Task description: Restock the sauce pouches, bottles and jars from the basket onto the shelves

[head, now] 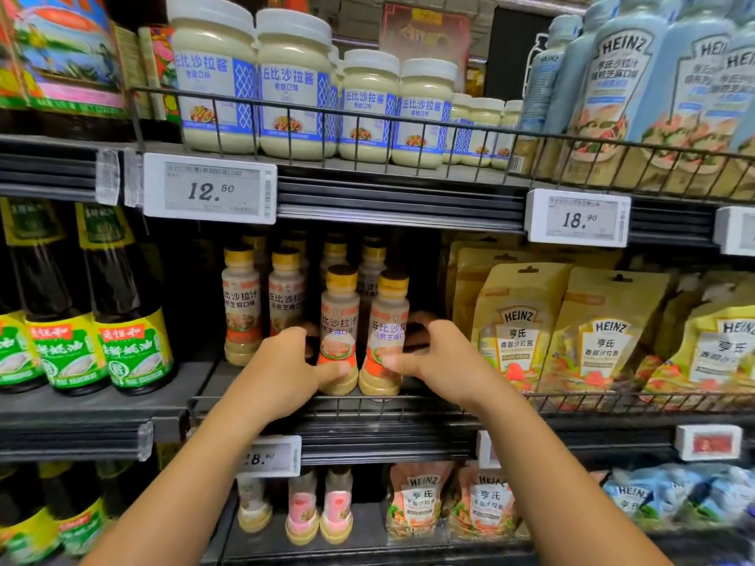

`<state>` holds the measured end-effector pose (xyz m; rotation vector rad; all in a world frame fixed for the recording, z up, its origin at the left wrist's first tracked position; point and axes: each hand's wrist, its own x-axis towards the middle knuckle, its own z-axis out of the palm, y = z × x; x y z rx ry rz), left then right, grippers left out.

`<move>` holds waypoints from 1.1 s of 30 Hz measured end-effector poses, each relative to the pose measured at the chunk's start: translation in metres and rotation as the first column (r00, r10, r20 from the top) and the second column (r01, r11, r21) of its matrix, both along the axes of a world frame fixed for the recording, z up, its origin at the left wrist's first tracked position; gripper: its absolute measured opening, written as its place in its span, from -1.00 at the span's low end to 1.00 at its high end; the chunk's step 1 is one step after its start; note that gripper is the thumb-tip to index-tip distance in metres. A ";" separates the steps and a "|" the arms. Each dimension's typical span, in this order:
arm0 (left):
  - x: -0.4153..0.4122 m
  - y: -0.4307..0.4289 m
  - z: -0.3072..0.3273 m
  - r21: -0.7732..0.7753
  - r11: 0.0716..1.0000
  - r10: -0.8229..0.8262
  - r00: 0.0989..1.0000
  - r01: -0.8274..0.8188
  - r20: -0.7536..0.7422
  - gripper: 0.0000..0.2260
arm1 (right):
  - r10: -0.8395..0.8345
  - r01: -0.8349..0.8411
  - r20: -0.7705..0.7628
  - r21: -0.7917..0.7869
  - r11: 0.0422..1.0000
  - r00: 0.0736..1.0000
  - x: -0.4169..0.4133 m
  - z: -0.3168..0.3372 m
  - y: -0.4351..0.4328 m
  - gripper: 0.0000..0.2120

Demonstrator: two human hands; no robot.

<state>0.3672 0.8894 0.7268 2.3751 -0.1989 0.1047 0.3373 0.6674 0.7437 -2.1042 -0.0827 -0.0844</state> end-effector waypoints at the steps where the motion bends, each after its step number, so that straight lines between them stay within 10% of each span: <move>1: -0.002 -0.002 -0.001 0.015 1.000 0.012 1.000 -0.012 0.014 -0.56 | -0.023 0.019 -0.040 -0.093 0.996 0.999 -0.002 -0.001 -0.001 -0.44; 21: 0.007 -0.040 0.031 0.620 0.785 0.036 0.999 -0.017 -0.017 -0.69 | -0.164 0.094 -0.114 -0.460 0.883 0.980 0.028 0.005 0.020 -0.48; 33: 0.024 -0.046 0.033 0.551 0.833 0.128 0.985 -0.045 -0.112 -0.52 | -0.227 0.143 -0.097 -0.532 0.835 0.969 0.048 -0.001 0.020 -0.58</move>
